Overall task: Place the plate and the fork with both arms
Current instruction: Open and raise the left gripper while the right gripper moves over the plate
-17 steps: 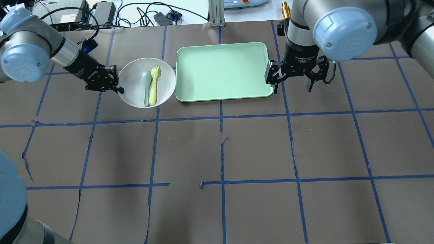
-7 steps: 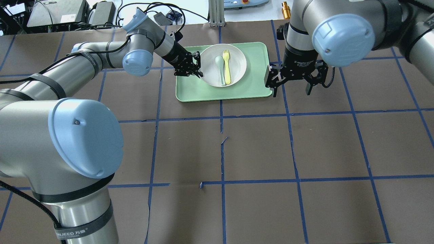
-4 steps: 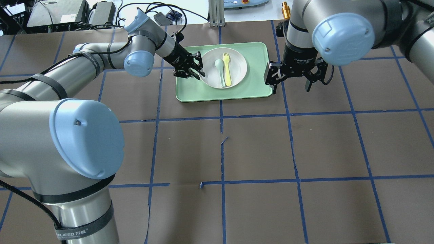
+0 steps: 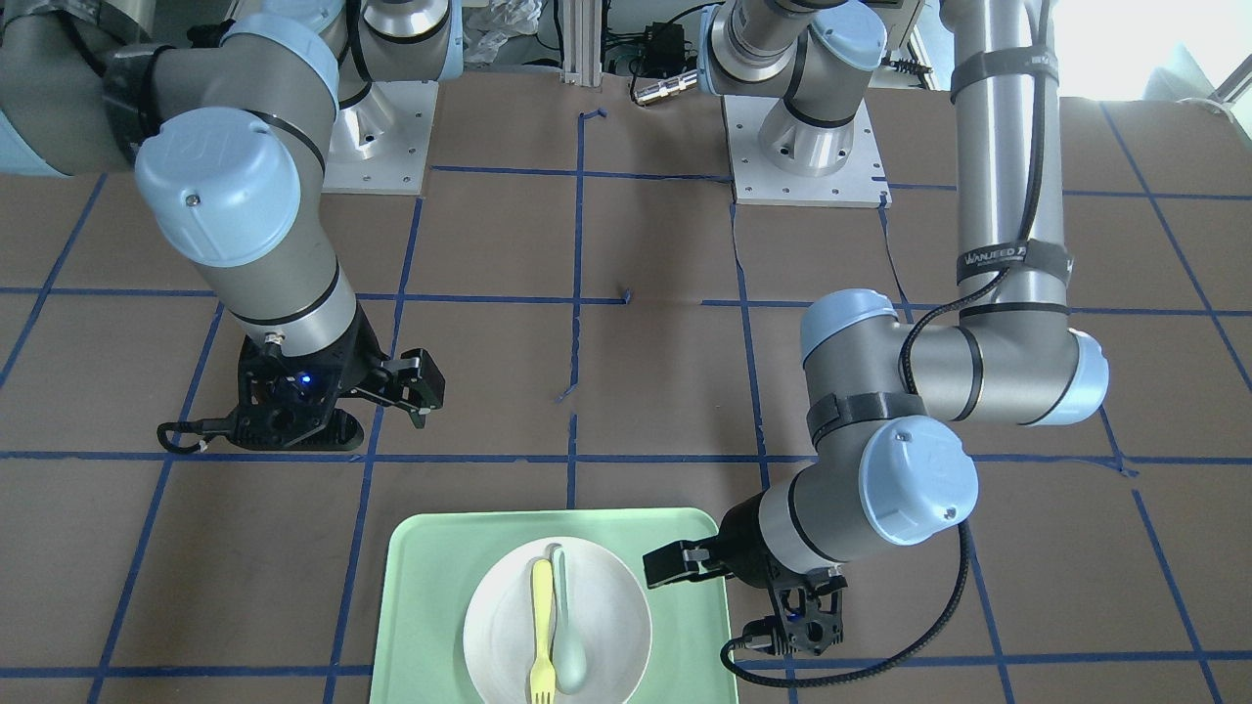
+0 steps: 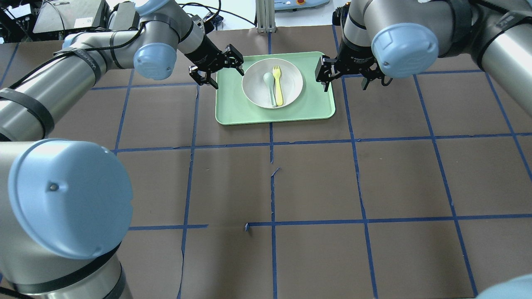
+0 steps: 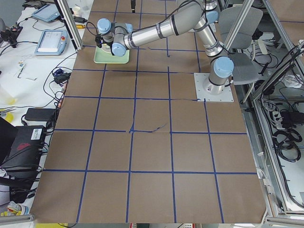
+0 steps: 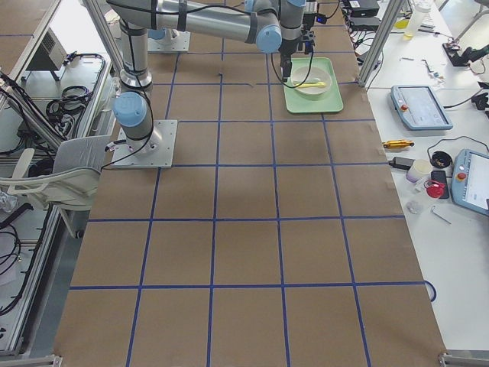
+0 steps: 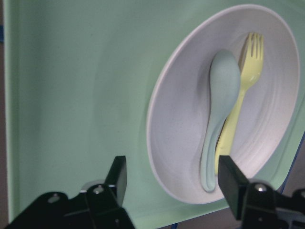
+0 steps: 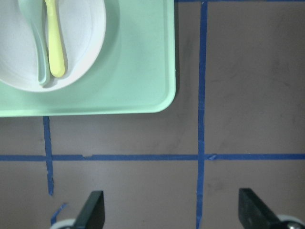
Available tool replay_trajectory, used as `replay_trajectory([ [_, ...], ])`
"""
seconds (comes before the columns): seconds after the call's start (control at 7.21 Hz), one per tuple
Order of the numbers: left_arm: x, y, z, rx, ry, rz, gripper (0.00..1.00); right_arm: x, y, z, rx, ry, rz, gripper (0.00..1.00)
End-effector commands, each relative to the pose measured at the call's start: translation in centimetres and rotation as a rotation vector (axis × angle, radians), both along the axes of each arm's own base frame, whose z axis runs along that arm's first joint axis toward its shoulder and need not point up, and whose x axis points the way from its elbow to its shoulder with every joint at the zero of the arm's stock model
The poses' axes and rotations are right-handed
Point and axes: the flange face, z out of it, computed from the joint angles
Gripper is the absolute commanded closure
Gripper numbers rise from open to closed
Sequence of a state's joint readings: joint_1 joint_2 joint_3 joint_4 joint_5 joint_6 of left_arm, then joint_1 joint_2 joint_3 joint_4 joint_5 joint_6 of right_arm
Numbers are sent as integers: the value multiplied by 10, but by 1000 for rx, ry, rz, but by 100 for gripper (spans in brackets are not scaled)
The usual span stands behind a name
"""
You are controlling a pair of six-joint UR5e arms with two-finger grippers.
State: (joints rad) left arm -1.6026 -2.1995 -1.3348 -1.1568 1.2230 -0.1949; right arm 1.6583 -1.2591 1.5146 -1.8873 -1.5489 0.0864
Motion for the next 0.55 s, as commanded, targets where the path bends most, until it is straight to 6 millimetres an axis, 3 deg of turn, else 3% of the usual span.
replay_trajectory([
  [0.0, 30, 38, 55, 27, -186, -215, 0, 14, -47, -12, -84, -39, 7, 9],
  [0.14, 48, 54, 77, 65, -281, -269, 0, 35, -66, -38, -103, -126, 35, 20],
  [0.28, 52, 72, 100, 94, -305, -285, 0, 60, -75, -65, -123, -144, 67, 33],
  [0.42, 54, 85, 107, 99, -304, -284, 0, 69, -85, -81, -118, -144, 95, 41],
])
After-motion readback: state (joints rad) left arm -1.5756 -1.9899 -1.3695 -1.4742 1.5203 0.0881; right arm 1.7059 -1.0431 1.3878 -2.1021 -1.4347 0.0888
